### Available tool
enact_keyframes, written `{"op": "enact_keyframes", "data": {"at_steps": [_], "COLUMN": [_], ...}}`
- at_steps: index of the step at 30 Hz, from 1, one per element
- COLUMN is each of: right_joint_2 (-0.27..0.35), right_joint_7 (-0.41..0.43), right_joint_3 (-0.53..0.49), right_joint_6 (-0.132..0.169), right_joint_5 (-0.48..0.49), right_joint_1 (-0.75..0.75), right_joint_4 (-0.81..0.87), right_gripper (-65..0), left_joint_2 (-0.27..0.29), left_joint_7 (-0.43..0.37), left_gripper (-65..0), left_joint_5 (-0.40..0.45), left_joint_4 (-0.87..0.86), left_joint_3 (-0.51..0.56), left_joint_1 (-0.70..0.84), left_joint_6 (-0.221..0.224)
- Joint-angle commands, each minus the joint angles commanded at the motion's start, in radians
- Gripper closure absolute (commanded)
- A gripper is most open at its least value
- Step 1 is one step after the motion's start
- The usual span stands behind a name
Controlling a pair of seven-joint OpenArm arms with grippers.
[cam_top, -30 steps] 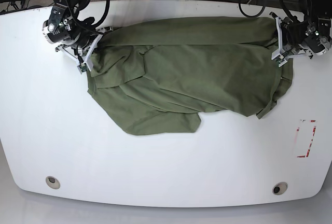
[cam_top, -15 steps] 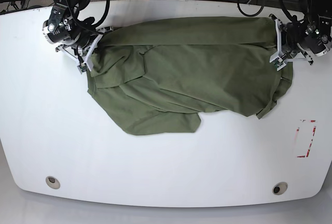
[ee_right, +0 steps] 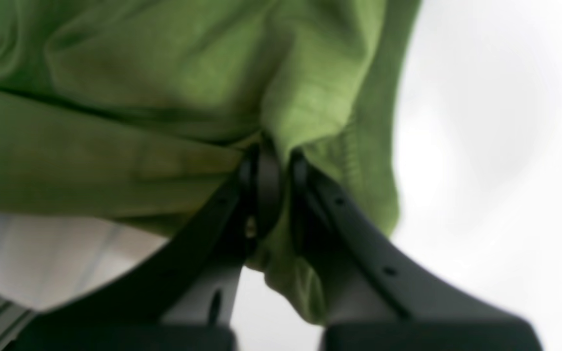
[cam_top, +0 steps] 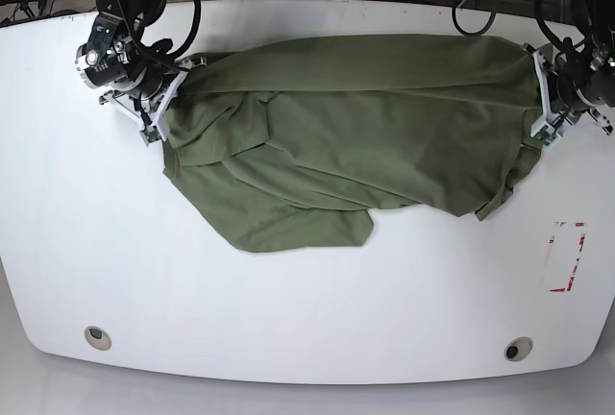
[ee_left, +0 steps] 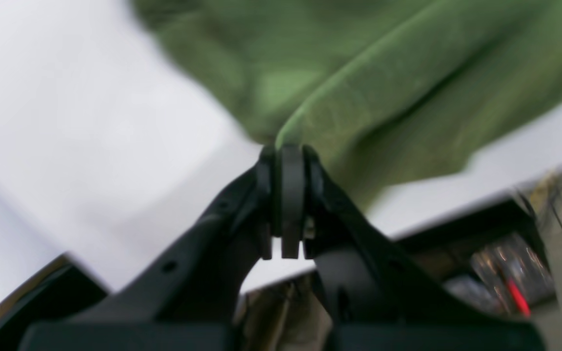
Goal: Fold the T-shirt properly
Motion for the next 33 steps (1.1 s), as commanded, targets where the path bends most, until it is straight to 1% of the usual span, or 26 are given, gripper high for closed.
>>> {"op": "enact_keyframes", "data": {"at_steps": [3, 4, 9, 12, 15, 19, 22, 24, 25, 29, 33], "right_joint_2": [0.011, 0.023, 0.057, 0.077, 0.097, 0.109, 0.147, 0.16, 0.164, 0.218, 0.244], "right_joint_7": [-0.005, -0.005, -0.026, -0.028, -0.028, -0.034, -0.034, -0.034, -0.034, -0.034, -0.034], "right_joint_3": [0.0, 0.0, 0.0, 0.0, -0.002, -0.002, -0.005, -0.015, -0.034, -0.104, -0.166], "right_joint_6": [0.0, 0.0, 0.0, 0.0, 0.0, 0.0, 0.0, 0.0, 0.0, 0.0, 0.0], "right_joint_5": [0.0, 0.0, 0.006, 0.009, 0.009, 0.011, 0.012, 0.012, 0.012, 0.011, 0.012], "right_joint_1": [0.037, 0.058, 0.137, 0.175, 0.236, 0.316, 0.394, 0.459, 0.494, 0.621, 0.74], "right_joint_4": [0.002, 0.0, 0.003, 0.005, -0.009, -0.015, -0.025, -0.037, -0.044, -0.061, -0.081], "right_gripper": [-1.1, -1.1, -1.1, -1.1, -1.1, -1.3, -1.3, -1.4, -1.4, -1.4, -1.4], "left_joint_2": [0.012, 0.02, 0.083, 0.092, 0.107, 0.109, 0.109, 0.109, 0.109, 0.104, 0.103], "left_joint_7": [0.0, 0.0, 0.0, 0.0, 0.0, 0.025, 0.035, 0.038, 0.038, 0.038, 0.038], "left_gripper": [0.0, 0.0, 0.0, 0.0, 0.0, 0.0, 0.0, 0.0, 0.0, 0.0, 0.0], "left_joint_5": [0.002, 0.002, -0.002, -0.002, 0.0, -0.005, -0.005, -0.005, -0.005, -0.002, -0.002], "left_joint_4": [0.0, 0.0, 0.008, 0.02, 0.02, 0.023, 0.02, 0.023, 0.023, 0.02, 0.021], "left_joint_3": [-0.009, -0.02, -0.057, -0.083, -0.08, -0.08, -0.081, -0.08, -0.08, -0.08, -0.064], "left_joint_1": [-0.06, -0.081, -0.201, -0.258, -0.342, -0.436, -0.522, -0.58, -0.614, -0.729, -0.838], "left_joint_6": [0.0, 0.0, 0.0, 0.0, 0.0, 0.0, 0.0, 0.0, 0.0, 0.0, 0.0]}}
